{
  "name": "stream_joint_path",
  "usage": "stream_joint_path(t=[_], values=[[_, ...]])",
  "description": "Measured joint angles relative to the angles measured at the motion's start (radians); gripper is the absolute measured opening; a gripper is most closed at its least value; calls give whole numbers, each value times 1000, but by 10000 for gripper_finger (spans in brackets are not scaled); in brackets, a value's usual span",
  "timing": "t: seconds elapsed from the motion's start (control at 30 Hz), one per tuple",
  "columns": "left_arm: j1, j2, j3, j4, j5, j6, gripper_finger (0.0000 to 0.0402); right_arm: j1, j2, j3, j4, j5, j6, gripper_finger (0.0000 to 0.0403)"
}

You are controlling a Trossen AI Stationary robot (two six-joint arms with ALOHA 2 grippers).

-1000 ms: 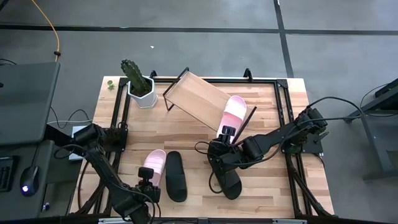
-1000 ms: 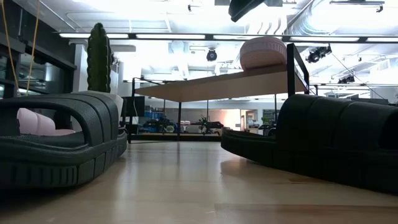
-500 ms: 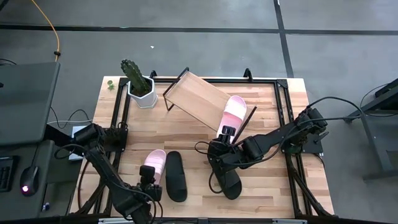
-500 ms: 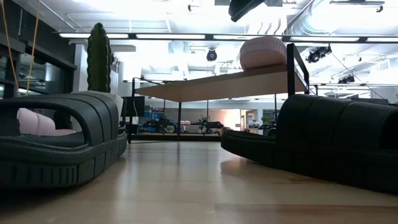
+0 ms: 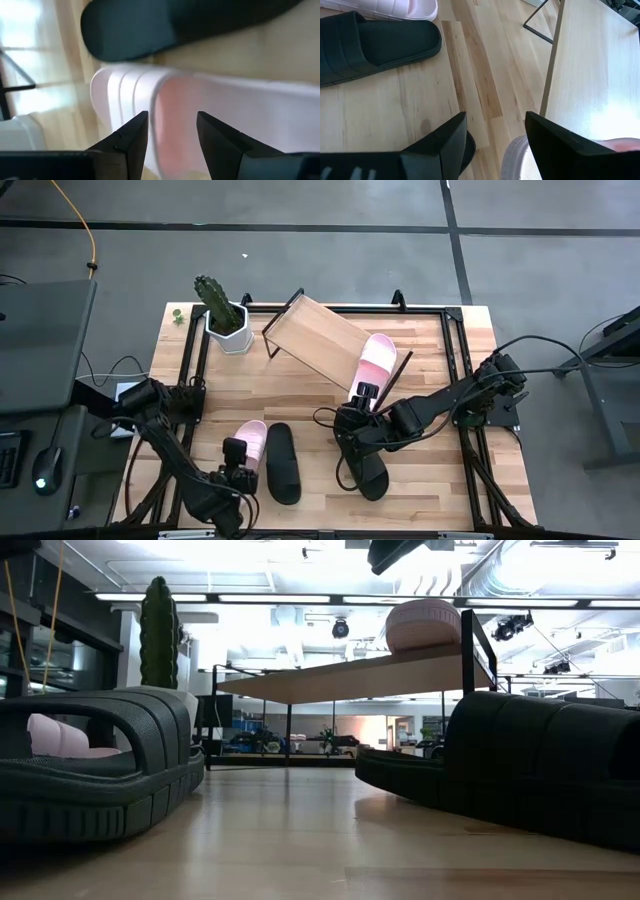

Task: Pick and place slides into the shelf
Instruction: Put the pink slipper on the shelf

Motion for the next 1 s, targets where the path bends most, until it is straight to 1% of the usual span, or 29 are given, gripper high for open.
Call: stream_joint_path(t=[0.17,0.33,0.7,0.93,1.0], values=[[0,0,-82,-10,0,-11,159,0,0,0,0,0,0,193],[0,0,-128,-8,-7,-34,159,0,0,0,0,0,1,193],[0,0,-131,13,-123,-58,159,0,0,0,0,0,1,193],[0,0,-131,13,-127,-58,158,0,0,0,0,0,-2,193],[0,0,-131,13,-127,-58,152,0,0,0,0,0,-2,193]])
